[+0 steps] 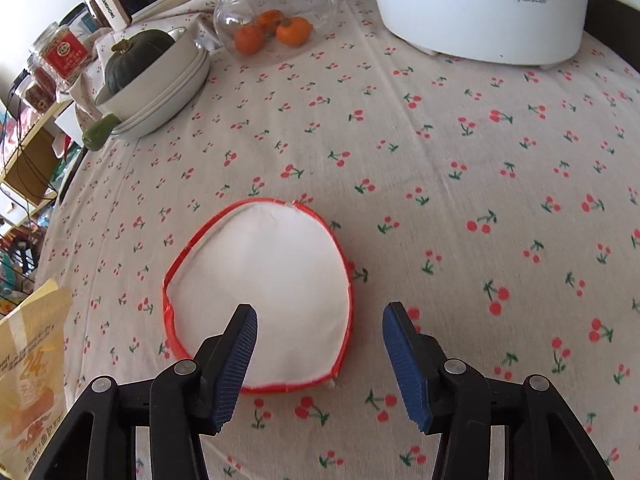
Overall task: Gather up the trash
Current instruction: 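Carry the yellow bag and red-rimmed lid over the white bin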
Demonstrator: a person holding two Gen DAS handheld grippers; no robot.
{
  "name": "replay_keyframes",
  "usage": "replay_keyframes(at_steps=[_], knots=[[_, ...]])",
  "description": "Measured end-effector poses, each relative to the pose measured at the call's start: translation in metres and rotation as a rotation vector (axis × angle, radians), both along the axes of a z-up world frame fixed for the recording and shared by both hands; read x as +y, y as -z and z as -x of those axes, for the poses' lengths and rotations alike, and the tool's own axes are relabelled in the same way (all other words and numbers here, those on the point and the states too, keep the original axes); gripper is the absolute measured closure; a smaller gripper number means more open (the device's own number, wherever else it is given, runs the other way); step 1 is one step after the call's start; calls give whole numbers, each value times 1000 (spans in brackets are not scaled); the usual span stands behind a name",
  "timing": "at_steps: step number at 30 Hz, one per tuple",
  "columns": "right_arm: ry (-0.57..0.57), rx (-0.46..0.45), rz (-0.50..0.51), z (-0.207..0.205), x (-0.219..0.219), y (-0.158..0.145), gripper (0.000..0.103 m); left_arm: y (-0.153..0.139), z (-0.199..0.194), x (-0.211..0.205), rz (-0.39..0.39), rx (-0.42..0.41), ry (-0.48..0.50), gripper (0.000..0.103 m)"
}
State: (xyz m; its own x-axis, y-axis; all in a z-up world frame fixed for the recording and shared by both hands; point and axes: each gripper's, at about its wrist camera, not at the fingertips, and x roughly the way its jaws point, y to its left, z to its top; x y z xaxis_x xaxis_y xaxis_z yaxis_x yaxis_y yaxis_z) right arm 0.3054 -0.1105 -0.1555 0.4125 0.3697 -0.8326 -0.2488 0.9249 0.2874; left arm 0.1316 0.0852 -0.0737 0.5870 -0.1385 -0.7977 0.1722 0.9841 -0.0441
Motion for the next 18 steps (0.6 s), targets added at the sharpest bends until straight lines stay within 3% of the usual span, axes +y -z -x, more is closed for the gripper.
replay_keyframes(at_steps=[2, 4, 5, 6, 10, 18], knots=[[5, -8, 6, -10, 2, 4, 50, 1, -2, 1, -9, 0, -9, 98], [5, -12, -10, -17, 3, 9, 66, 2, -4, 5, -5, 5, -23, 98], [-5, -7, -11, -19, 5, 12, 88, 3, -4, 7, -1, 7, -31, 98], [-19, 1, -4, -18, 6, 15, 98, 3, -5, 8, 3, 7, -39, 98], [-51, -23, 1, -1, 7, 6, 100, -3, -5, 9, 28, -4, -55, 98], [-53, -135, 45, 51, -29, -69, 101, -23, 8, -22, 56, -35, 6, 98]])
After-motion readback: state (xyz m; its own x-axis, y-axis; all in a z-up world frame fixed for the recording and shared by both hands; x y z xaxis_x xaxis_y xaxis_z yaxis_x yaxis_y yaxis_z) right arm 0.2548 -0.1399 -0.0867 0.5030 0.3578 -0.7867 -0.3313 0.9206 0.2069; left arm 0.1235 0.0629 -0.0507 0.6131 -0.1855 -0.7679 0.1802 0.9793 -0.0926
